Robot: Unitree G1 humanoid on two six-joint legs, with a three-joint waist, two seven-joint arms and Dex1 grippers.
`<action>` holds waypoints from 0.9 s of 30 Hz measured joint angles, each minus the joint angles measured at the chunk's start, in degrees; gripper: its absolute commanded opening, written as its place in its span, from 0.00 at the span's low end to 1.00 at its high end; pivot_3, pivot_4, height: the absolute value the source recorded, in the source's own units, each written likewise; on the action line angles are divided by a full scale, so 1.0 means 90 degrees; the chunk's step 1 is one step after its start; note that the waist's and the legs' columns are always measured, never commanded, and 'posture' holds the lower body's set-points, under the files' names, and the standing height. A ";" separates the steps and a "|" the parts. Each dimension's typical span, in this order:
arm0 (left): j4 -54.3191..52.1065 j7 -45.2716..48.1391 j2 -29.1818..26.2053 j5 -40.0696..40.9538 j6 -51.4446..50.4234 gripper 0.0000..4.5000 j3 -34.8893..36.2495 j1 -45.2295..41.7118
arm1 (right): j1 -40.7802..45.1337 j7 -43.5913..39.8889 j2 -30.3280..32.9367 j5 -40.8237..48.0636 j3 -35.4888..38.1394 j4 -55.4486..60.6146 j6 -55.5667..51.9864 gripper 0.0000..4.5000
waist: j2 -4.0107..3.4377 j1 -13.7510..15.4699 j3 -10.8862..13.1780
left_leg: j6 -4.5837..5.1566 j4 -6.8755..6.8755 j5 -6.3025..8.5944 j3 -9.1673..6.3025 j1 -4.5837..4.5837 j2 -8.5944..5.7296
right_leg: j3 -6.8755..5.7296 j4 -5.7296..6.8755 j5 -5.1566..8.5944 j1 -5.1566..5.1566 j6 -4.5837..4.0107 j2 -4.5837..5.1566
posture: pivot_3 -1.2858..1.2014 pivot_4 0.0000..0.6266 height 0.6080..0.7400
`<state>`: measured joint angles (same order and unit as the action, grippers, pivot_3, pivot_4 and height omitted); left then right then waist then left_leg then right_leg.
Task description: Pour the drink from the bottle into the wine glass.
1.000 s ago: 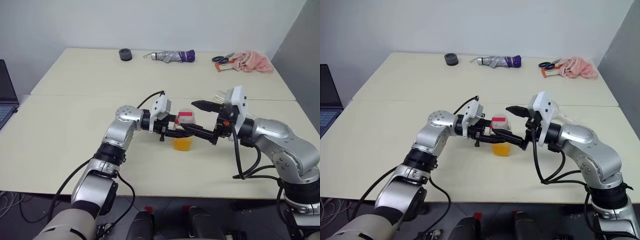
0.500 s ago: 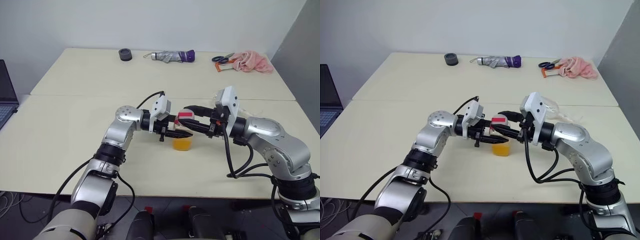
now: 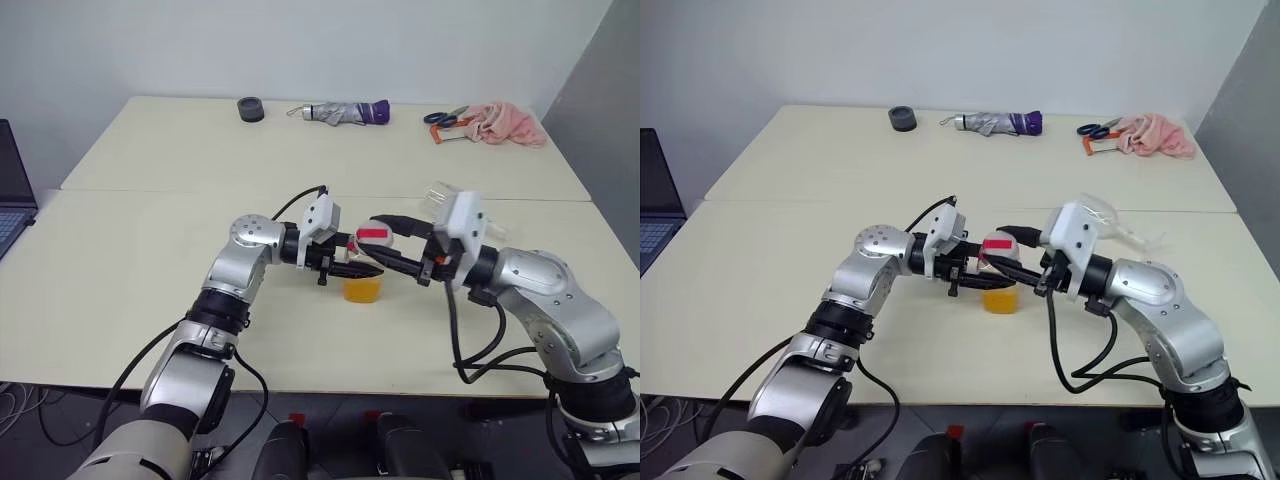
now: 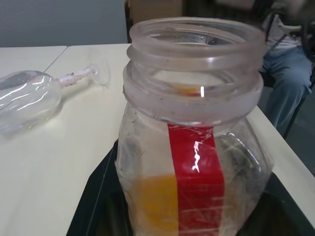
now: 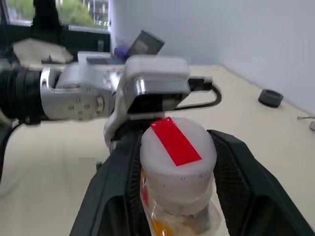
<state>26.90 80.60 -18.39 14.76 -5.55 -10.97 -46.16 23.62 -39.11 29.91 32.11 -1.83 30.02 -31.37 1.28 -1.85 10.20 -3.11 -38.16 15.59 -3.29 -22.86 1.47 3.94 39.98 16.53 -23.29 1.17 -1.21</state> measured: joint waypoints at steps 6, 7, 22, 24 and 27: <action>-0.0167 -0.0191 -0.0186 0.0057 -0.0031 0.40 0.0089 0.0139 | -0.1418 0.0280 0.0542 0.0184 0.1197 -0.0273 -0.0288 0.39 | 0.0004 0.0032 -0.0002 | 0.0001 0.0004 0.0001 -0.0002 0.0000 -0.0004 | -0.0003 -0.0010 0.0000 0.0008 0.0001 0.0003 | 0.52 0.24 1.00; -0.0188 -0.0231 -0.0258 0.0058 -0.0036 0.40 0.0155 0.0173 | -0.1720 0.0341 0.0585 -0.0040 0.1206 -0.0554 -0.0252 0.39 | 0.0004 0.0023 -0.0002 | 0.0001 0.0003 0.0001 0.0004 0.0004 -0.0005 | 0.0004 -0.0005 0.0000 0.0007 0.0001 0.0003 | 0.52 0.24 1.00; -0.0521 -0.0857 -0.0522 0.0146 -0.0486 0.40 0.0515 0.0365 | -0.2594 0.0137 0.0374 -0.0287 0.1641 -0.1815 0.0465 1.00 | -0.0001 -0.0015 -0.0002 | 0.0001 0.0003 0.0000 0.0014 0.0016 0.0005 | 0.0014 0.0004 0.0000 0.0008 0.0001 -0.0009 | 0.52 0.24 1.00; -0.0543 -0.1092 -0.0593 0.0192 -0.0564 0.40 0.0701 0.0399 | -0.2515 0.0018 0.0557 -0.0105 0.1745 -0.1500 0.0334 1.00 | 0.0000 -0.0017 -0.0002 | 0.0001 0.0004 0.0000 0.0011 0.0017 0.0007 | 0.0012 0.0003 0.0001 0.0008 0.0001 -0.0010 | 0.52 0.24 1.00; -0.0541 -0.1744 -0.0660 0.0182 -0.0573 0.40 0.1039 0.0500 | -0.2187 -0.0113 0.0782 0.0233 0.1665 -0.0937 -0.0045 1.00 | -0.0001 -0.0026 -0.0002 | 0.0001 0.0003 0.0000 0.0012 0.0018 0.0009 | 0.0013 0.0004 0.0000 0.0008 0.0001 -0.0010 | 0.52 0.24 1.00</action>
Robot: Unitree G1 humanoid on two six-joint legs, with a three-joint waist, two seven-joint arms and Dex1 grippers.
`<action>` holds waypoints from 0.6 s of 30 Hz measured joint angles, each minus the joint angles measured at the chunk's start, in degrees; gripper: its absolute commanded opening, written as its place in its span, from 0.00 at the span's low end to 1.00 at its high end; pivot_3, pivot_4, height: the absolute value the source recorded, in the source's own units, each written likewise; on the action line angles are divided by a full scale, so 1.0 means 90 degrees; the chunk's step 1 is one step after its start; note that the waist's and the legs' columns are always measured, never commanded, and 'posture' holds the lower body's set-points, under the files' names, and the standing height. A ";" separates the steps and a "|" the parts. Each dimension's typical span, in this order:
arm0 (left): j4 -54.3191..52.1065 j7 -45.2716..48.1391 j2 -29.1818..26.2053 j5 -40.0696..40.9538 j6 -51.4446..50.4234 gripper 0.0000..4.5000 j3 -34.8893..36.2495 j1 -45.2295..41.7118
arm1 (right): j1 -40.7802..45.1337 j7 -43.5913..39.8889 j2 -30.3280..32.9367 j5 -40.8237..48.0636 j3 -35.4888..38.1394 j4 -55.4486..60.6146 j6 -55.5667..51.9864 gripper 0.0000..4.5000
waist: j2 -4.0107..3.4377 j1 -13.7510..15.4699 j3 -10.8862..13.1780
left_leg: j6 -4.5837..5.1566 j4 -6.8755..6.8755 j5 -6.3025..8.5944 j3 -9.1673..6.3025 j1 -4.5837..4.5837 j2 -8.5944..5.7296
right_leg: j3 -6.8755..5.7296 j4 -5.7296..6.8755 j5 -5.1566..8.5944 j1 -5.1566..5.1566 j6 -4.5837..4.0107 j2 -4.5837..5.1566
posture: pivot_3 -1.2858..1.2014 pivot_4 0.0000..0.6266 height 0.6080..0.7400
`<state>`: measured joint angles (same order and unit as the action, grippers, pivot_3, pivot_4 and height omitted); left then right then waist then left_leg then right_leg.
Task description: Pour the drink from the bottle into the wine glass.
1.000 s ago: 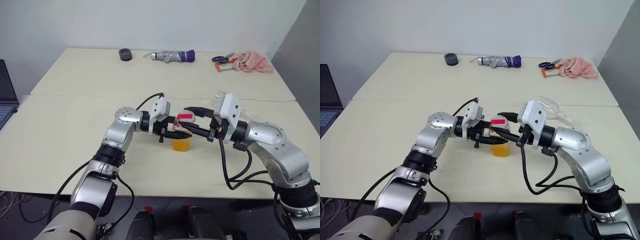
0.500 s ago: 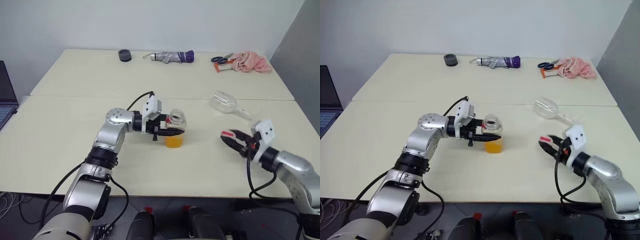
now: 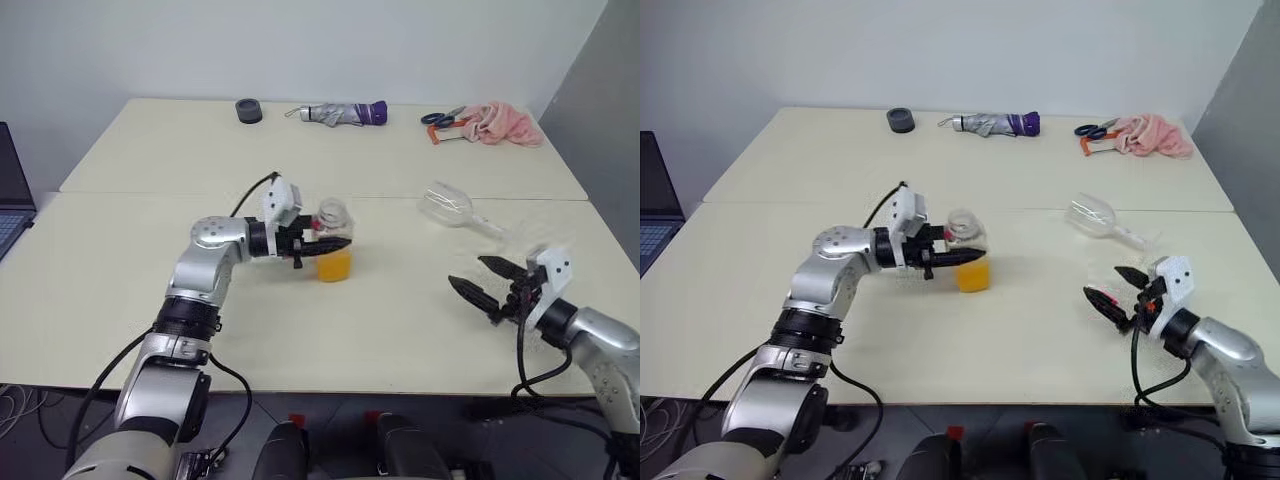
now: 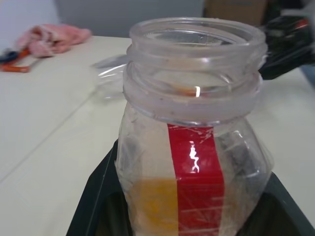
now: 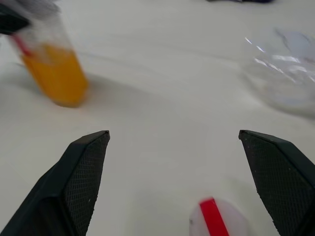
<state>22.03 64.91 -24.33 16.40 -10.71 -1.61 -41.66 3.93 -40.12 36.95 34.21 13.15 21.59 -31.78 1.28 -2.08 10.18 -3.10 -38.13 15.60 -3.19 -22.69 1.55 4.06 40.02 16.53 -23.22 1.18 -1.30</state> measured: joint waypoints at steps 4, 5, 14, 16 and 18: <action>0.0152 -0.1352 -0.0053 -0.0231 0.0019 0.40 0.0514 0.0057 | 0.1110 -0.0152 0.0018 0.0024 -0.1095 0.0603 -0.0426 1.00 | 0.0002 -0.0028 0.0000 | 0.0000 -0.0001 0.0000 -0.0008 0.0001 0.0004 | -0.0006 0.0001 0.0000 0.0000 0.0000 -0.0002 | 0.52 0.24 1.00; 0.0198 -0.1634 -0.0057 -0.0272 0.0015 0.40 0.0611 0.0058 | 0.1409 -0.0108 -0.0102 -0.0107 -0.1415 0.0584 -0.0450 1.00 | 0.0002 -0.0030 0.0001 | 0.0000 -0.0002 0.0000 -0.0008 0.0001 0.0004 | -0.0006 0.0001 0.0000 0.0000 0.0000 -0.0002 | 0.52 0.24 1.00; 0.0722 -0.3433 -0.0079 -0.0446 -0.0041 0.40 0.1129 0.0009 | 0.3165 0.0565 -0.1610 -0.1475 -0.3026 -0.0802 -0.0346 1.00 | 0.0005 0.0055 -0.0001 | -0.0003 -0.0007 -0.0002 -0.0015 -0.0023 -0.0006 | -0.0021 -0.0004 -0.0002 -0.0009 0.0000 0.0058 | 0.52 0.24 1.00; 0.0827 -0.3706 -0.0078 -0.0462 -0.0060 0.40 0.1173 -0.0055 | 0.3372 0.0648 -0.1850 -0.1701 -0.3149 -0.1100 -0.0299 1.00 | 0.0009 0.0049 -0.0003 | -0.0003 -0.0008 -0.0001 -0.0014 -0.0022 -0.0006 | -0.0021 -0.0004 -0.0003 -0.0009 0.0002 0.0059 | 0.52 0.24 1.00; 0.0915 -0.3923 -0.0078 -0.0500 -0.0067 0.40 0.1189 -0.0113 | 0.3526 0.0716 -0.2008 -0.1865 -0.3201 -0.1323 -0.0272 1.00 | 0.0009 0.0038 -0.0003 | -0.0003 -0.0008 -0.0001 -0.0016 -0.0019 -0.0004 | -0.0023 0.0000 -0.0003 -0.0009 0.0002 0.0055 | 0.52 0.24 1.00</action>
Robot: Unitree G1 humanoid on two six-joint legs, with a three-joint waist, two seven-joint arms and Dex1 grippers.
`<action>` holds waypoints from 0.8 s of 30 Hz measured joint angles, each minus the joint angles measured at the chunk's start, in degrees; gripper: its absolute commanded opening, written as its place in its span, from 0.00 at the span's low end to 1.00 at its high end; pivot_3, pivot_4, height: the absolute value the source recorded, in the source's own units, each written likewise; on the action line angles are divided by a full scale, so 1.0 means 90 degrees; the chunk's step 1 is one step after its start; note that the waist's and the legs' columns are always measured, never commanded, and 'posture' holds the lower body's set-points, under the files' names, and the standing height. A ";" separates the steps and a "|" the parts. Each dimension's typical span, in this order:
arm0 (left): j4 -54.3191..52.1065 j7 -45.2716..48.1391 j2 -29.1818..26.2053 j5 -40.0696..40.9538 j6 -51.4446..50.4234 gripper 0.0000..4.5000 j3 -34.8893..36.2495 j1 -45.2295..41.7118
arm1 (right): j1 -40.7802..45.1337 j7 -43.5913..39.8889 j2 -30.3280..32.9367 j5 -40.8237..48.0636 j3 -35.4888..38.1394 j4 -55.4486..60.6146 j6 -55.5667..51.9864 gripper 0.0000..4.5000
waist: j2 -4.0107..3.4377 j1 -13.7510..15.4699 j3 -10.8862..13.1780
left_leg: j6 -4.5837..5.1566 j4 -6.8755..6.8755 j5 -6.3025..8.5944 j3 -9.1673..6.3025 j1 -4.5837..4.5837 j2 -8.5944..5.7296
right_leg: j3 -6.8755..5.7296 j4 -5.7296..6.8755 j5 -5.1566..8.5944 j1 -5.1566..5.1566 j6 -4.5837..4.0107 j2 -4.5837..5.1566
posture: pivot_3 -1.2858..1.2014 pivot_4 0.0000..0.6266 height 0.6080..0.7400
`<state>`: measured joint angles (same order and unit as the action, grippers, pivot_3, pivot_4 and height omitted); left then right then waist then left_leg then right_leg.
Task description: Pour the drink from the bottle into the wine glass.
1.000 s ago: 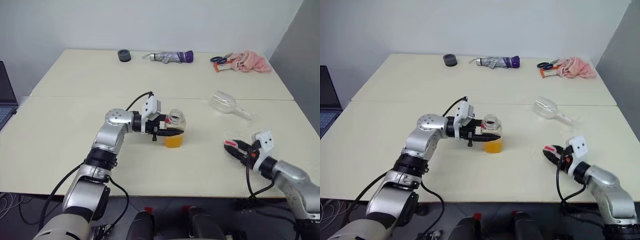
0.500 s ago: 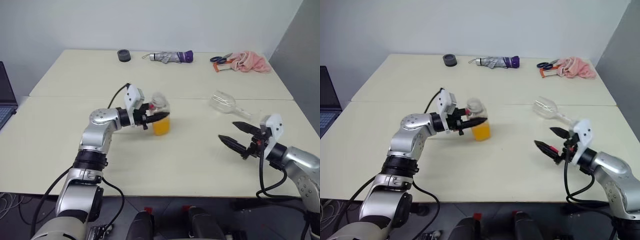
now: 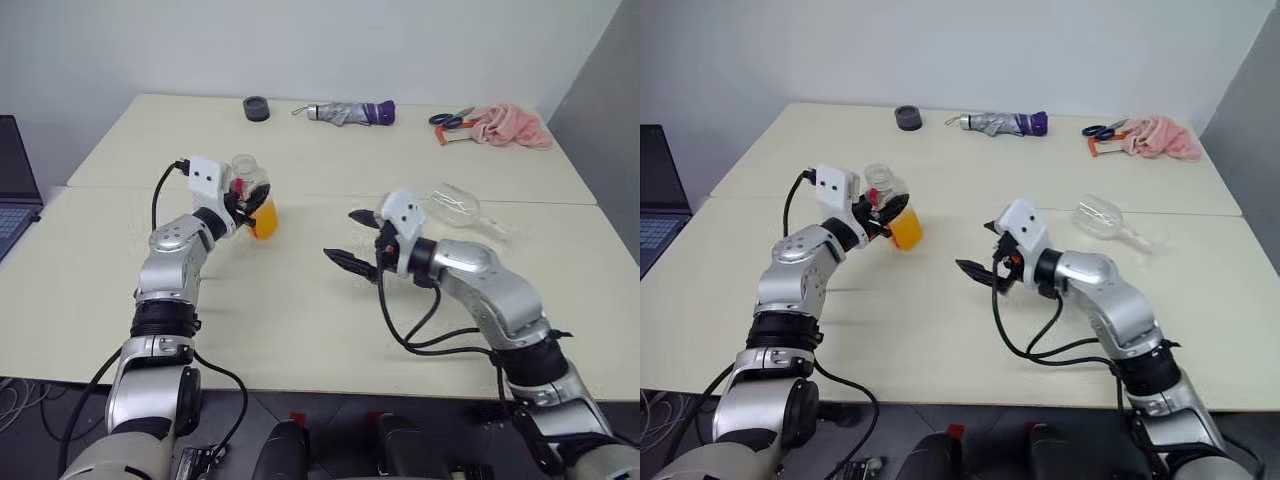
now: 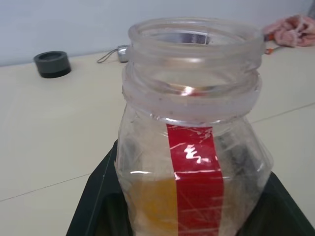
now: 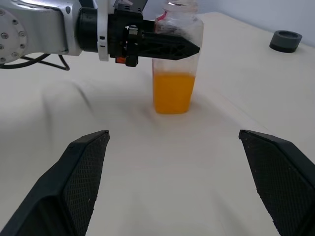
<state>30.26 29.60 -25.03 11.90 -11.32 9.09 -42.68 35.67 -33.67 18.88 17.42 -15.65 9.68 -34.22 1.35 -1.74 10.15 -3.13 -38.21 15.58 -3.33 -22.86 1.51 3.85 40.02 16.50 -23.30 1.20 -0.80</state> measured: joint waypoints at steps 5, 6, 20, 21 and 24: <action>0.0320 -0.0344 -0.0003 -0.0051 0.0038 0.40 0.0022 -0.0187 | 0.0135 -0.0009 -0.0201 -0.0295 -0.0063 -0.0295 0.0011 1.00 | -0.0001 -0.0010 -0.0001 | -0.0001 0.0000 0.0000 -0.0001 0.0006 -0.0001 | -0.0004 0.0007 -0.0001 0.0000 -0.0001 -0.0006 | 0.52 0.24 1.00; 0.0406 -0.0419 -0.0004 -0.0070 0.0053 0.40 0.0025 -0.0237 | 0.0142 -0.0018 -0.0216 -0.0323 -0.0093 -0.0335 0.0012 1.00 | -0.0001 -0.0012 -0.0001 | -0.0001 0.0000 -0.0001 -0.0001 0.0008 -0.0002 | -0.0004 0.0009 -0.0001 0.0000 -0.0001 -0.0007 | 0.52 0.24 1.00; 0.0944 -0.1049 0.0078 -0.0071 0.0157 0.99 0.0170 -0.0279 | 0.0199 -0.0145 -0.0333 -0.0555 -0.0142 -0.0357 0.0014 1.00 | -0.0001 -0.0018 -0.0001 | -0.0004 0.0001 -0.0002 -0.0007 0.0003 0.0000 | -0.0010 0.0011 -0.0002 -0.0003 -0.0004 -0.0009 | 0.52 0.24 1.00; 0.0943 -0.1061 0.0087 -0.0071 0.0157 0.99 0.0171 -0.0279 | 0.0199 -0.0146 -0.0355 -0.0556 -0.0142 -0.0355 0.0014 1.00 | -0.0001 -0.0015 -0.0001 | -0.0004 0.0001 -0.0002 -0.0008 0.0001 0.0000 | -0.0011 0.0009 -0.0002 -0.0003 -0.0004 -0.0008 | 0.52 0.24 1.00; 0.0941 -0.1096 0.0090 -0.0073 0.0157 0.99 0.0169 -0.0276 | 0.0199 -0.0148 -0.0372 -0.0557 -0.0143 -0.0338 0.0013 1.00 | -0.0001 -0.0014 -0.0001 | -0.0004 0.0002 -0.0002 -0.0007 0.0000 -0.0001 | -0.0010 0.0008 -0.0002 -0.0003 -0.0004 -0.0005 | 0.52 0.24 1.00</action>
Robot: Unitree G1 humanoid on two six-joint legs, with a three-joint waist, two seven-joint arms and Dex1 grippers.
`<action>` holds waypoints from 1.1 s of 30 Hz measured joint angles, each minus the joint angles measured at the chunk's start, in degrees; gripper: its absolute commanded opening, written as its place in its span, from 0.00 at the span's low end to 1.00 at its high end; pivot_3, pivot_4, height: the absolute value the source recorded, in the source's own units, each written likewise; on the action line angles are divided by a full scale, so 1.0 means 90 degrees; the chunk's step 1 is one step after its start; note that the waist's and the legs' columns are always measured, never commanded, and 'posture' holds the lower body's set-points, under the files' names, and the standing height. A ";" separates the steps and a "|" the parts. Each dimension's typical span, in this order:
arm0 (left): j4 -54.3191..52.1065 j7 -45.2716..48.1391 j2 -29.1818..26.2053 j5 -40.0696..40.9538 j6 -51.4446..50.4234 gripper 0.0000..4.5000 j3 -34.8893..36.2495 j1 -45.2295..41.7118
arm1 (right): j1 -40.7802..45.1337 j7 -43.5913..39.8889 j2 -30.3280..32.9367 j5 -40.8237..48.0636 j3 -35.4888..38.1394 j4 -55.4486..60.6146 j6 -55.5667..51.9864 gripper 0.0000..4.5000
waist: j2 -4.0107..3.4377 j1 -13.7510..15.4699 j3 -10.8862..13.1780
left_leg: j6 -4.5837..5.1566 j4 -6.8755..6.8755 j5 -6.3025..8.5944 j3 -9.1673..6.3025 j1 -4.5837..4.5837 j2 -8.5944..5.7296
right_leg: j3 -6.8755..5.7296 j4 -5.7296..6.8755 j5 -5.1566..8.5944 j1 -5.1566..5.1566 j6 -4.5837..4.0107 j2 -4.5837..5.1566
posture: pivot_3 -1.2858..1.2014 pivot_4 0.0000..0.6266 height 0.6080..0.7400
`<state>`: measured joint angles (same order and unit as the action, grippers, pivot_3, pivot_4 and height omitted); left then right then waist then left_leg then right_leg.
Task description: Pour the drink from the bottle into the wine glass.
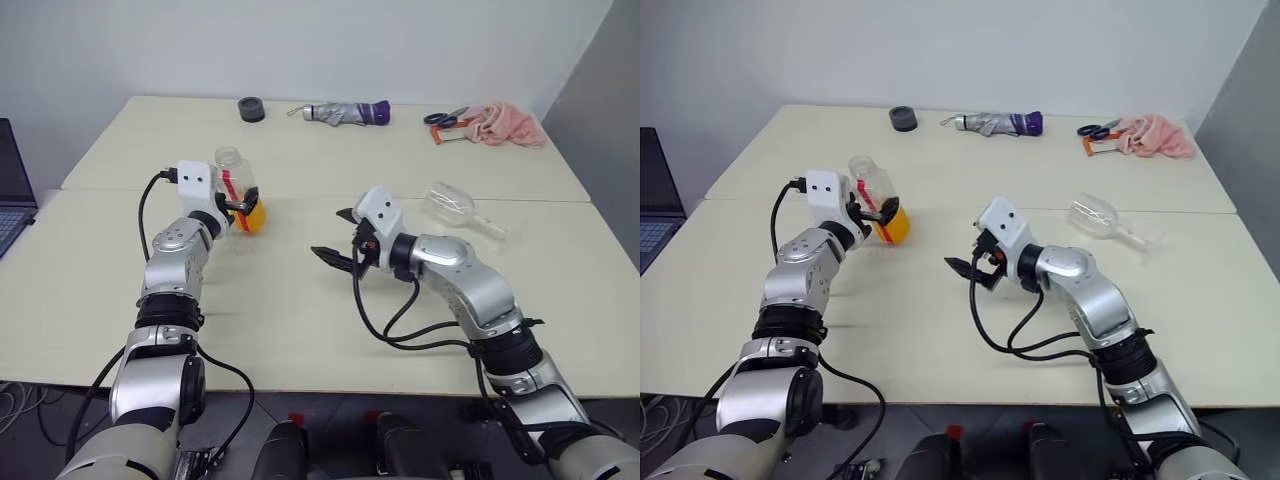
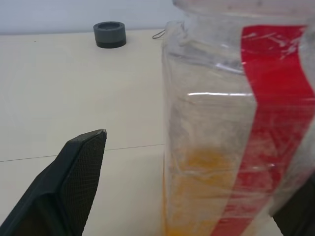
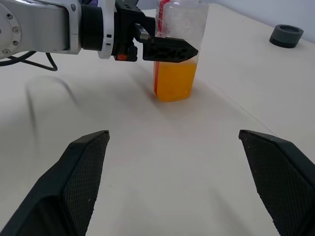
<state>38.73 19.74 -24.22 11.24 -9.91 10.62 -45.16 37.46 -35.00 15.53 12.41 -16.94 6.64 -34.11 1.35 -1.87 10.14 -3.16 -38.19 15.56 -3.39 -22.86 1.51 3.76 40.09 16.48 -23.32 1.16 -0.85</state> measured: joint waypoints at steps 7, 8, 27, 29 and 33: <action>-0.0102 0.0031 0.0000 -0.0110 0.0033 0.99 -0.0063 0.0259 | -0.0086 -0.0004 0.0040 -0.0036 0.0000 0.0146 -0.0001 1.00 | 0.0000 -0.0003 0.0000 | 0.0000 0.0002 0.0000 0.0000 0.0001 0.0000 | -0.0001 -0.0002 0.0000 0.0000 0.0000 0.0001 | 0.52 0.24 1.00; -0.0145 0.0043 -0.0001 -0.0145 0.0046 0.99 -0.0104 0.0313 | -0.0130 -0.0005 0.0065 -0.0046 -0.0003 0.0167 -0.0001 1.00 | 0.0000 -0.0002 0.0000 | 0.0000 0.0002 0.0000 -0.0001 0.0000 0.0000 | -0.0001 -0.0002 0.0000 0.0000 0.0000 0.0000 | 0.52 0.24 1.00; -0.1646 -0.0005 -0.0042 -0.0412 0.0268 0.99 -0.0205 0.1848 | -0.1315 -0.0127 0.0567 -0.0249 -0.0010 0.1036 0.0029 1.00 | 0.0000 0.0000 0.0000 | 0.0000 0.0007 0.0000 -0.0001 0.0001 0.0010 | 0.0004 -0.0009 0.0000 0.0002 0.0000 0.0007 | 0.52 0.24 1.00; -0.2014 -0.0014 -0.0044 -0.0413 0.0165 0.99 -0.0204 0.2144 | -0.1442 -0.0129 0.0638 -0.0234 -0.0002 0.1124 -0.0045 1.00 | 0.0000 0.0002 0.0000 | 0.0000 0.0007 0.0000 -0.0001 0.0001 0.0009 | 0.0004 -0.0009 0.0000 0.0002 0.0000 0.0009 | 0.52 0.24 1.00; -0.3171 0.0294 -0.0102 -0.0372 -0.0089 0.99 -0.0323 0.2973 | -0.1728 -0.0098 0.0783 -0.0219 0.0231 0.1517 -0.0126 1.00 | 0.0000 0.0004 0.0000 | 0.0000 0.0008 0.0000 -0.0002 0.0002 0.0011 | 0.0005 -0.0011 0.0001 0.0004 0.0001 0.0009 | 0.52 0.24 1.00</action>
<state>10.19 22.38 -25.14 7.89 -10.71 7.70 -18.41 21.90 -35.89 22.58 10.44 -14.86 20.29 -35.25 1.35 -1.83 10.14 -3.16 -38.12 15.56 -3.41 -22.84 1.60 3.80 40.00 16.49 -23.29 1.17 -0.77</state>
